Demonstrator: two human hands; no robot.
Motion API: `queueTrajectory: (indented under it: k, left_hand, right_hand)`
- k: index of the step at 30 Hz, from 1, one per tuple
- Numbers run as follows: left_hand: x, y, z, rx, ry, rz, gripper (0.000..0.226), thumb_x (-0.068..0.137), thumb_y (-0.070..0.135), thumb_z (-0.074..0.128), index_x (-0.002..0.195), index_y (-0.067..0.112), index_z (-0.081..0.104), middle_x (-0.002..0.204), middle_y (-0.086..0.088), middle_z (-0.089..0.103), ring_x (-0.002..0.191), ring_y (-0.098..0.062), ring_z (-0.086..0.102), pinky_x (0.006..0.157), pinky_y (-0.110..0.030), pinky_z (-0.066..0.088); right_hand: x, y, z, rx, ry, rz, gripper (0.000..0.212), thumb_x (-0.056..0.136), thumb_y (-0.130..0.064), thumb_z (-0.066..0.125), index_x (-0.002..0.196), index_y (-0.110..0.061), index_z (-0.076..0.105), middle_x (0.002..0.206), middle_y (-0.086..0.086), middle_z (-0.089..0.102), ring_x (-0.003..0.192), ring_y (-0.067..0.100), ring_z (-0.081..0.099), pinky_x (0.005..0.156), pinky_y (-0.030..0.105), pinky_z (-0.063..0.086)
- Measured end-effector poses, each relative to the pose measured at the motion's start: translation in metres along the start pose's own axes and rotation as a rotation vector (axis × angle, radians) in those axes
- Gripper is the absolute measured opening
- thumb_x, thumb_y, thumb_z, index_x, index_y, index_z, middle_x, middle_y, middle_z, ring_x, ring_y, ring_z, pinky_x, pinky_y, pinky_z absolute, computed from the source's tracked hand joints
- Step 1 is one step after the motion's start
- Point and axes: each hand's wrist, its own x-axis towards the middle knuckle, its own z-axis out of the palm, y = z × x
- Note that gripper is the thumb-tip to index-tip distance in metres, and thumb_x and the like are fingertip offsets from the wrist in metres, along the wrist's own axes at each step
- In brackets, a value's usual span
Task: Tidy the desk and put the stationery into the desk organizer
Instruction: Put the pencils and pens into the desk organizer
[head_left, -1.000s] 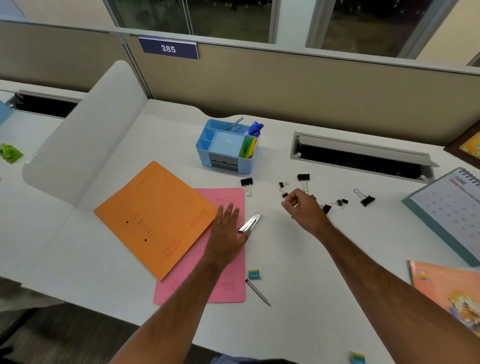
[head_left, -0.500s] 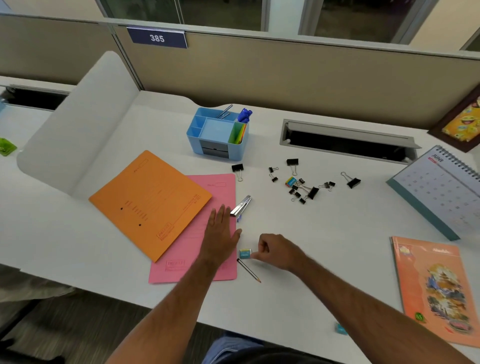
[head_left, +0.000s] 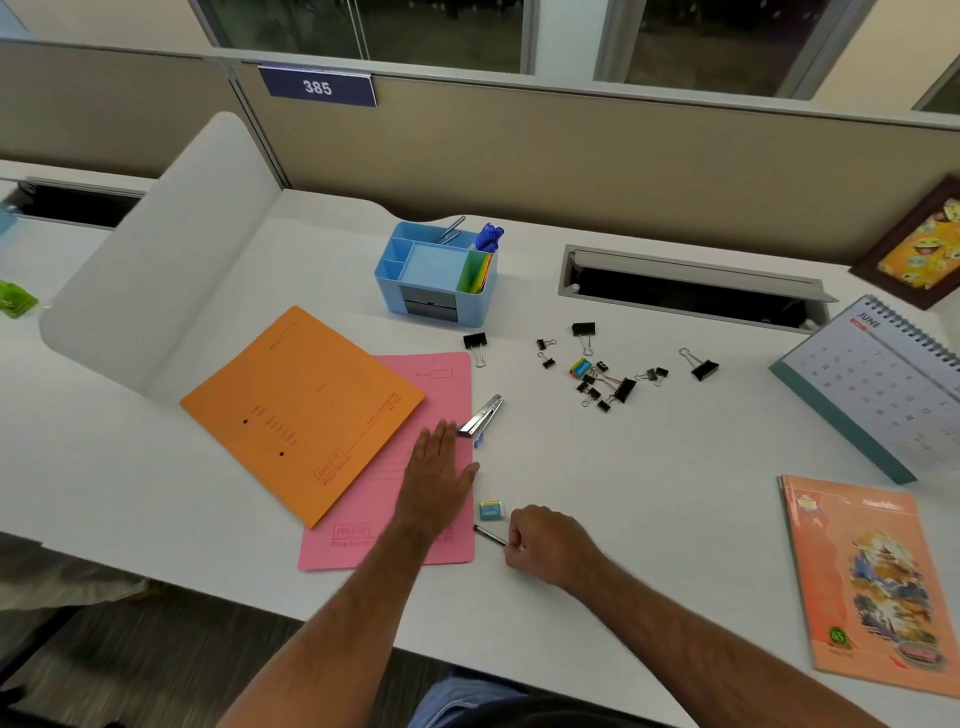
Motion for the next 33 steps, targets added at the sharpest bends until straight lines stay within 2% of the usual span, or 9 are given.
queueTrajectory:
  k: [4, 9, 12, 18, 26, 31, 33]
  left_hand:
    - [0.003, -0.003, -0.001, -0.001, 0.023, 0.017, 0.068, 0.113, 0.039, 0.032, 0.166, 0.013, 0.0, 0.175, -0.004, -0.001, 0.161, -0.022, -0.008, 0.127, -0.03, -0.009]
    - [0.011, -0.004, -0.004, -0.041, 0.02, 0.015, 0.066, 0.113, 0.04, 0.03, 0.167, 0.015, 0.001, 0.175, -0.002, -0.001, 0.161, -0.019, -0.008, 0.129, -0.03, -0.007]
    - [0.017, -0.003, -0.004, -0.058, 0.019, 0.025, 0.069, 0.112, 0.045, 0.031, 0.167, 0.015, 0.001, 0.175, -0.002, 0.0, 0.161, -0.017, -0.009, 0.128, -0.029, -0.009]
    - [0.035, 0.002, -0.005, -0.037, 0.001, 0.049, 0.074, 0.11, 0.056, 0.028, 0.167, 0.015, 0.002, 0.175, -0.002, 0.0, 0.161, -0.016, -0.006, 0.131, -0.034, -0.002]
    - [0.054, -0.002, -0.006, -0.054, -0.012, 0.043, 0.082, 0.106, 0.064, 0.032, 0.166, 0.019, 0.001, 0.175, 0.002, 0.0, 0.161, -0.017, -0.007, 0.129, -0.03, -0.006]
    - [0.064, -0.012, -0.005, -0.056, -0.014, 0.058, 0.081, 0.104, 0.068, 0.028, 0.167, 0.023, 0.003, 0.174, 0.009, -0.001, 0.161, -0.014, -0.008, 0.127, -0.03, -0.007]
    - [0.066, -0.016, -0.005, -0.043, -0.01, 0.078, 0.08, 0.104, 0.069, 0.026, 0.167, 0.024, 0.005, 0.174, 0.009, 0.0, 0.161, -0.014, -0.008, 0.128, -0.031, -0.007]
  right_hand:
    - [-0.002, 0.008, -0.003, -0.056, 0.007, -0.063, 0.019, 0.085, -0.034, 0.058, 0.095, -0.019, 0.061, 0.098, 0.0, 0.065, 0.087, 0.022, 0.062, 0.075, 0.033, 0.048]
    - [0.002, 0.02, -0.032, 0.107, 0.12, -0.048, 0.016, 0.078, -0.036, 0.066, 0.086, -0.022, 0.062, 0.079, -0.008, 0.066, 0.07, 0.013, 0.059, 0.065, 0.026, 0.047]
    - [0.01, 0.025, -0.059, 0.238, 0.218, -0.052, 0.013, 0.076, -0.03, 0.069, 0.083, -0.022, 0.062, 0.071, -0.011, 0.066, 0.065, 0.012, 0.062, 0.065, 0.03, 0.052]
    - [0.048, 0.028, -0.111, 0.41, 0.368, -0.045, 0.01, 0.084, -0.025, 0.073, 0.085, -0.024, 0.064, 0.074, -0.009, 0.068, 0.065, 0.01, 0.063, 0.065, 0.03, 0.053]
    - [0.122, -0.002, -0.174, 0.47, 0.581, -0.122, 0.005, 0.095, -0.024, 0.071, 0.094, -0.02, 0.069, 0.078, -0.01, 0.067, 0.069, 0.001, 0.06, 0.065, 0.014, 0.046]
    - [0.178, -0.032, -0.223, 0.472, 0.605, -0.164, 0.009, 0.099, -0.027, 0.065, 0.096, -0.018, 0.064, 0.076, -0.003, 0.064, 0.066, 0.011, 0.058, 0.062, 0.024, 0.049]
    - [0.202, -0.043, -0.239, 0.452, 0.605, -0.176, 0.012, 0.101, -0.026, 0.062, 0.097, -0.014, 0.063, 0.077, -0.003, 0.062, 0.065, 0.009, 0.054, 0.06, 0.024, 0.045]
